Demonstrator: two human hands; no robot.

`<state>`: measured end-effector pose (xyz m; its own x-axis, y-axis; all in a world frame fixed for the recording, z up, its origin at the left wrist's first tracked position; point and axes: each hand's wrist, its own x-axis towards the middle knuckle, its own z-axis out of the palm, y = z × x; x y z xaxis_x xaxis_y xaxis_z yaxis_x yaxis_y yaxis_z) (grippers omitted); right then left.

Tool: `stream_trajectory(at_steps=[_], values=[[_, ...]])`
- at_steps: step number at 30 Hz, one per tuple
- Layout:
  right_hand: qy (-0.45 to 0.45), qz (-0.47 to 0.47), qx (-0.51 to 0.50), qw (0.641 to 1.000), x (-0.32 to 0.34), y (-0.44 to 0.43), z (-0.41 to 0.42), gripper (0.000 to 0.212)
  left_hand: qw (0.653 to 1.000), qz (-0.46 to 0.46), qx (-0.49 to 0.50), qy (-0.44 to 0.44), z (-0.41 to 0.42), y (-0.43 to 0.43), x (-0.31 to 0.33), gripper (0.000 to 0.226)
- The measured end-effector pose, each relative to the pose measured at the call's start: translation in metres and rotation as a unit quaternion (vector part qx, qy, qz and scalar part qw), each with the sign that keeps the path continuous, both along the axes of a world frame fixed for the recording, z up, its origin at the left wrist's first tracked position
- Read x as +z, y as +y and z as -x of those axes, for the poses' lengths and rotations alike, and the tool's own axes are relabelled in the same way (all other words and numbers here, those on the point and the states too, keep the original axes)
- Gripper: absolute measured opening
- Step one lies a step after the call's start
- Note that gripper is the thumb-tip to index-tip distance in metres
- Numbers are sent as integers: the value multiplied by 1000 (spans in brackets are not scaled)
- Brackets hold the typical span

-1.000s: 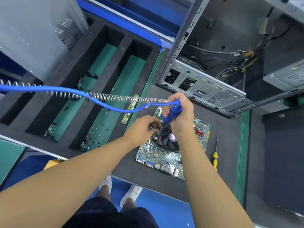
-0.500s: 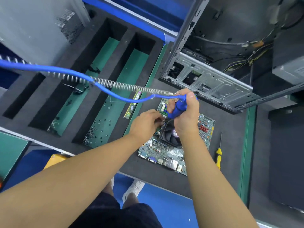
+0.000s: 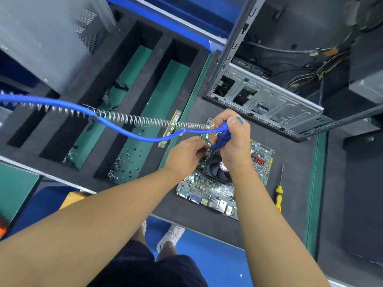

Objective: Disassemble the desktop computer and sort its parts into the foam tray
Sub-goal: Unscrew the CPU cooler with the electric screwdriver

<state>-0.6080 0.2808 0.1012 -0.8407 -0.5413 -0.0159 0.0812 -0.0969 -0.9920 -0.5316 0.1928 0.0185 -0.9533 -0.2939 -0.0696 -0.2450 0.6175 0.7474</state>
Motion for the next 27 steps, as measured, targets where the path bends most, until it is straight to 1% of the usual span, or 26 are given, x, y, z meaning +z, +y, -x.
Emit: stream_trajectory(at_steps=[4,7,10,14,16,18,20,24,27], values=[[-3,-16,-6,1000,-2,2,-3,32,1000,4,1,13,-1,2,-2,10],[-1,-17,-15,1000,-1,1,-2,26,1000,3,0,11,-1,1,-2,15],[-2,9,-9,1000,0,4,1,21,1000,-8,0,2,-1,2,-1,18],[2,2,6,1000,2,2,-1,21,1000,-10,8,-11,-1,3,1,15],[3,2,6,1000,3,2,-1,22,1000,-7,10,-11,-2,3,2,19],[-15,10,-8,1000,1,3,0,22,1000,-7,6,-4,-4,4,2,25],[-21,10,-14,1000,0,5,0,22,1000,1,-3,-14,-4,3,1,29],[-1,21,0,1000,2,3,-5,27,999,23,-9,-30,-5,2,-1,24],[-6,55,-12,998,10,9,-11,30,999,20,-35,-15,-7,0,-1,23]])
